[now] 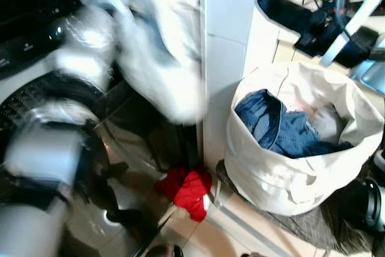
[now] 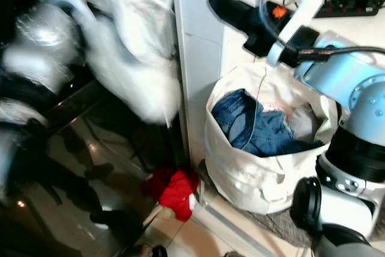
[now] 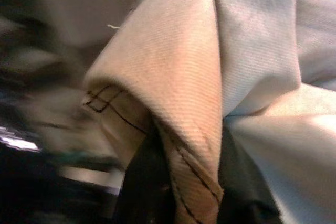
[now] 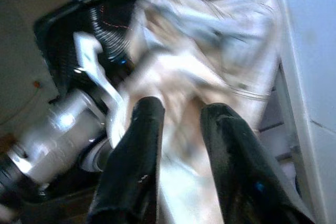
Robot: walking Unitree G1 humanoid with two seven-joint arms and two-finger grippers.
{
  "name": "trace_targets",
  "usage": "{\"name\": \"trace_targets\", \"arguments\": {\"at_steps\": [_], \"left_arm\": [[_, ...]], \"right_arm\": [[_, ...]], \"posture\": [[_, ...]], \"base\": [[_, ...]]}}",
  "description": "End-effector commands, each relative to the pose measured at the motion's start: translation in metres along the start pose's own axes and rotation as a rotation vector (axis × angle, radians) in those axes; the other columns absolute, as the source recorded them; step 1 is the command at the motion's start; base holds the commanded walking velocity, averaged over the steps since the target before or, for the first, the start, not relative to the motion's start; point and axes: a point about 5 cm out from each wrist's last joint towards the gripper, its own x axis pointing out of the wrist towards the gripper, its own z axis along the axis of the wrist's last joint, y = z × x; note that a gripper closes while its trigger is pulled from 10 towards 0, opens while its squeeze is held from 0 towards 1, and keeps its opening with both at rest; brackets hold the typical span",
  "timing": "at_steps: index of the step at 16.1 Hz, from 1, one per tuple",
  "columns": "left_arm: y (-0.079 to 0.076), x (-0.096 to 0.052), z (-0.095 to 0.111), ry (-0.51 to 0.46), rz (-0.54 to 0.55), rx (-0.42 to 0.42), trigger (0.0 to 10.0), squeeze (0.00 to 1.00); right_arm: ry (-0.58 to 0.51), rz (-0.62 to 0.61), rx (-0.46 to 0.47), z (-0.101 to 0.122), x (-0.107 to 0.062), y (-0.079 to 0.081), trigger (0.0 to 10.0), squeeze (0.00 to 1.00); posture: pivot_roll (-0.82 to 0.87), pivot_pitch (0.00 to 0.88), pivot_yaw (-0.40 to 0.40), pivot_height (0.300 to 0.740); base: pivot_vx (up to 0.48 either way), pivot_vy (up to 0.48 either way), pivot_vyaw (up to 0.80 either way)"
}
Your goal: Clothes washing
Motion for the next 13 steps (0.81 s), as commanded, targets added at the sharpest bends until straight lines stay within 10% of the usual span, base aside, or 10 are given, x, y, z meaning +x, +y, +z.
{"name": "trace_targets", "arguments": {"at_steps": [1,3,6,7,8,11,12,13], "left_arm": [[0.029,0.007,0.035,-0.121,0.165,0.075,0.0,0.00],[0.064,0.007,0.045,-0.118,0.401,0.237,0.0,0.00],[0.069,0.004,0.031,-0.061,0.461,0.326,0.0,0.00],[0.064,0.003,0.015,0.023,0.419,0.266,3.6,0.00],[0.054,-0.001,-0.013,0.156,0.364,0.149,10.0,0.00],[0.026,-0.017,-0.066,0.400,0.216,0.068,10.0,0.00],[0.019,-0.025,-0.083,0.487,0.177,0.061,10.0,1.00],[0.021,-0.030,-0.091,0.527,0.203,0.055,10.0,1.00]], "right_arm": [[0.015,0.014,-0.041,-0.003,0.000,0.005,10.0,0.00],[0.101,0.045,-0.106,-0.020,0.003,0.018,10.0,0.00],[0.173,0.023,-0.159,-0.045,0.012,0.025,10.0,0.00],[0.181,0.016,-0.161,-0.050,0.014,0.027,10.0,0.00],[0.192,0.003,-0.163,-0.058,0.017,0.029,10.0,0.00],[0.222,0.008,-0.152,-0.076,0.019,0.041,10.0,0.00],[0.239,0.014,-0.157,-0.081,0.019,0.044,10.0,0.00],[0.253,0.019,-0.165,-0.085,0.019,0.046,10.0,0.00]], "posture": [[-0.12,0.000,0.126,0.740],[-0.14,0.000,0.138,0.740],[-0.16,0.000,0.146,0.740],[-0.16,0.000,0.147,0.740],[-0.18,0.000,0.154,0.740],[-0.20,0.000,0.159,0.740],[-0.20,0.000,0.159,0.740],[-0.22,0.000,0.165,0.740]], "base": [[0.000,0.000,0.00],[0.000,0.000,0.00],[0.000,0.000,0.00],[0.000,0.000,0.00],[0.000,0.000,0.00],[0.000,0.000,0.00],[0.000,0.000,0.00],[0.000,0.000,0.00]]}}
